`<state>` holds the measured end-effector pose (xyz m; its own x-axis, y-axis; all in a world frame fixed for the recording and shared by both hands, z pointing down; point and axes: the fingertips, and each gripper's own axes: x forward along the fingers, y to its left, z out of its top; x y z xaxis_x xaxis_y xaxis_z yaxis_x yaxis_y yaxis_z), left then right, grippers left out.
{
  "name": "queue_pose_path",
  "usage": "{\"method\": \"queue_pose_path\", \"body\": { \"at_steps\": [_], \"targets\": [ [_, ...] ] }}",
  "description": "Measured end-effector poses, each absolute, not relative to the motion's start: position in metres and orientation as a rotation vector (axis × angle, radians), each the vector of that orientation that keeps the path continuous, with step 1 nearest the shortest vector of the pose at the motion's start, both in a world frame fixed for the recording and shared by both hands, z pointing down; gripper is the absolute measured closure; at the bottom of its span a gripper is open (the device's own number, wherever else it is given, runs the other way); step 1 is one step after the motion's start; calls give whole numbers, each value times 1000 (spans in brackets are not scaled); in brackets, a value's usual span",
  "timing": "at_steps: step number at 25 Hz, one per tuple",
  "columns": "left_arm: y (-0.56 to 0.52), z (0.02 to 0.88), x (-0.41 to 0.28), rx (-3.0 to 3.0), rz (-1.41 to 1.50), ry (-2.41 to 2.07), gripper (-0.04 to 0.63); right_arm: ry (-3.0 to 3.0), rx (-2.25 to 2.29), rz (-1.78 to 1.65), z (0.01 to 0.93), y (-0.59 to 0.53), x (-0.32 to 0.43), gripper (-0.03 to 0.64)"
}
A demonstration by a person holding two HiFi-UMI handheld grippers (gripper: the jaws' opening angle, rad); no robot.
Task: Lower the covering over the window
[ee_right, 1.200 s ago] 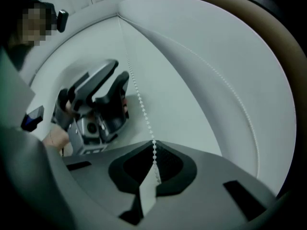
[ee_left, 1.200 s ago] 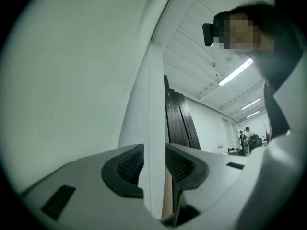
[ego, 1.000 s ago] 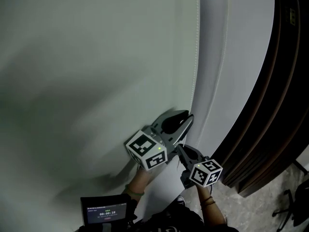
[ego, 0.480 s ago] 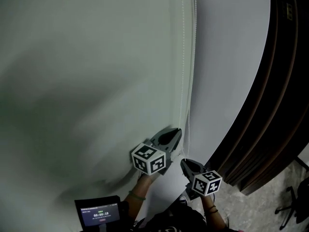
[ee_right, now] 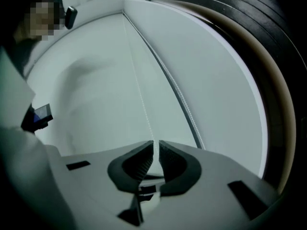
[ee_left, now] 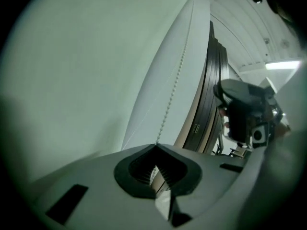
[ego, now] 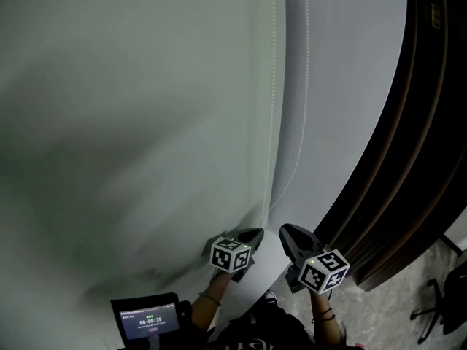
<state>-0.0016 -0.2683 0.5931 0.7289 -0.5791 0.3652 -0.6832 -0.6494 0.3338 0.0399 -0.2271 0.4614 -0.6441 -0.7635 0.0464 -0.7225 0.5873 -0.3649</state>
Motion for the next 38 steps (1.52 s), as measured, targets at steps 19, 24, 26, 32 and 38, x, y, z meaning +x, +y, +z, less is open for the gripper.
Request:
{"method": "queue_pose_path", "body": {
  "at_steps": [19,24,26,32,38],
  "targets": [
    [-238,648,-28,2458,531,-977,592,2657,-1326,-580,461,-189,42,595],
    [-254,618,-22,2527,348,-1005,436,2607,-1468,-539,490,-186,45,595],
    [-198,584,-36,2562,279,-995,436,2594,-1490,-515,480,-128,31,595],
    [-93,563,-67,2614,19,-944,436,2599,-1538,-519,522,-28,9,595],
    [-53,568,-76,2620,-18,-927,436,2611,-1577,-531,558,-6,6,595]
  ]
}}
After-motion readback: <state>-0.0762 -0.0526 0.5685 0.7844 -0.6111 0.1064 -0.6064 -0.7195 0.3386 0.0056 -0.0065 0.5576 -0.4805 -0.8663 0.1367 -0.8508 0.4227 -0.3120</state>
